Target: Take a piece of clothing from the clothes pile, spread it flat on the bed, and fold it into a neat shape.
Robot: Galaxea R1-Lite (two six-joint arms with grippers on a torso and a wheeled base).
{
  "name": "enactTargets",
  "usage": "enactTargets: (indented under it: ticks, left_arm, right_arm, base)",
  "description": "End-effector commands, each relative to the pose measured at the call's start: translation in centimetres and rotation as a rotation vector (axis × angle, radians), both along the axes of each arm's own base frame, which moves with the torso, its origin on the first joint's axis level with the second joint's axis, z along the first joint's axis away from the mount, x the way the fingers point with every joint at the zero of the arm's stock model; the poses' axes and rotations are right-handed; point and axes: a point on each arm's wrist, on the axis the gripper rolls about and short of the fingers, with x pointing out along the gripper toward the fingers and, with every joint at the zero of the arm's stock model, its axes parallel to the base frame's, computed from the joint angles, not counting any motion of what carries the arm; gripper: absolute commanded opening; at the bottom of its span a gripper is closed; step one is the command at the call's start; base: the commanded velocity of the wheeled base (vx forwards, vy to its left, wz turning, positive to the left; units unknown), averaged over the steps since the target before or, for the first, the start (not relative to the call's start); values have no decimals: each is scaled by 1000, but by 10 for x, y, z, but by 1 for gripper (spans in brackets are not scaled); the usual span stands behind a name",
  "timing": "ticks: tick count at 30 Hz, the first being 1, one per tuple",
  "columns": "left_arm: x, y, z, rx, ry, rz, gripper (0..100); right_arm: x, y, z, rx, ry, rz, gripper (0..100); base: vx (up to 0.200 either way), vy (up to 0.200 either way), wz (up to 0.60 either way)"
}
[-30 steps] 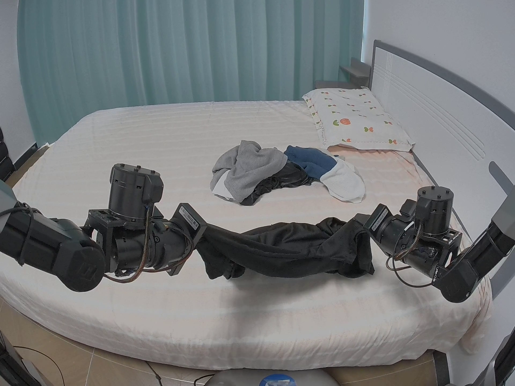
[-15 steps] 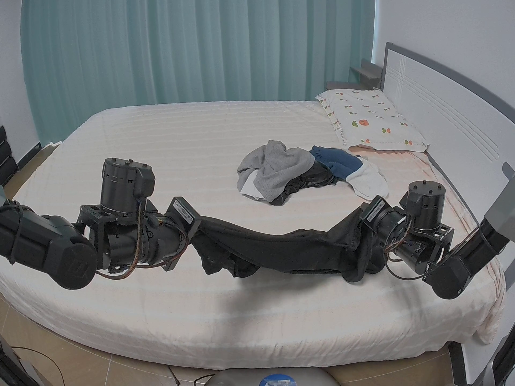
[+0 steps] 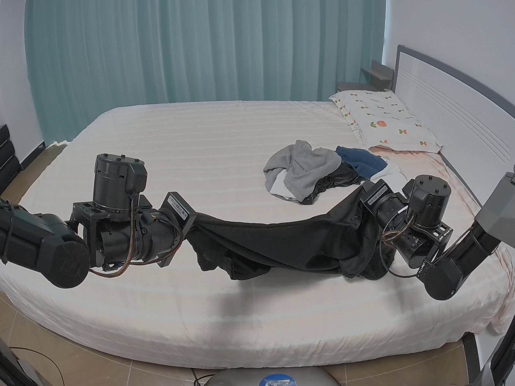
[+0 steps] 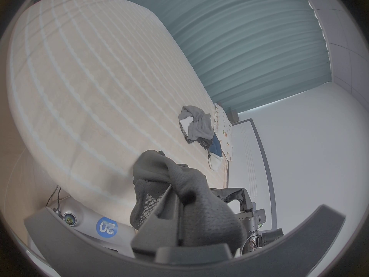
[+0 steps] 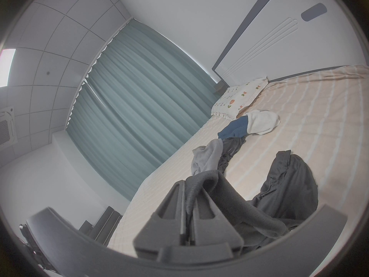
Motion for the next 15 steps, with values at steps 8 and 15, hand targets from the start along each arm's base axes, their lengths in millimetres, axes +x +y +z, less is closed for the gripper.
enactTargets:
  ticks: [8,15]
  left_arm:
    - [-2,1,2,5,-14,-6,0]
    - [-3,1,0,10,-10,-7,0]
  right_arm:
    - [-2,0,-4,6,13,35,0]
    - [-3,-1,0,15,-1,38,0]
  base:
    - [0,200,0]
    - [0,200,0]
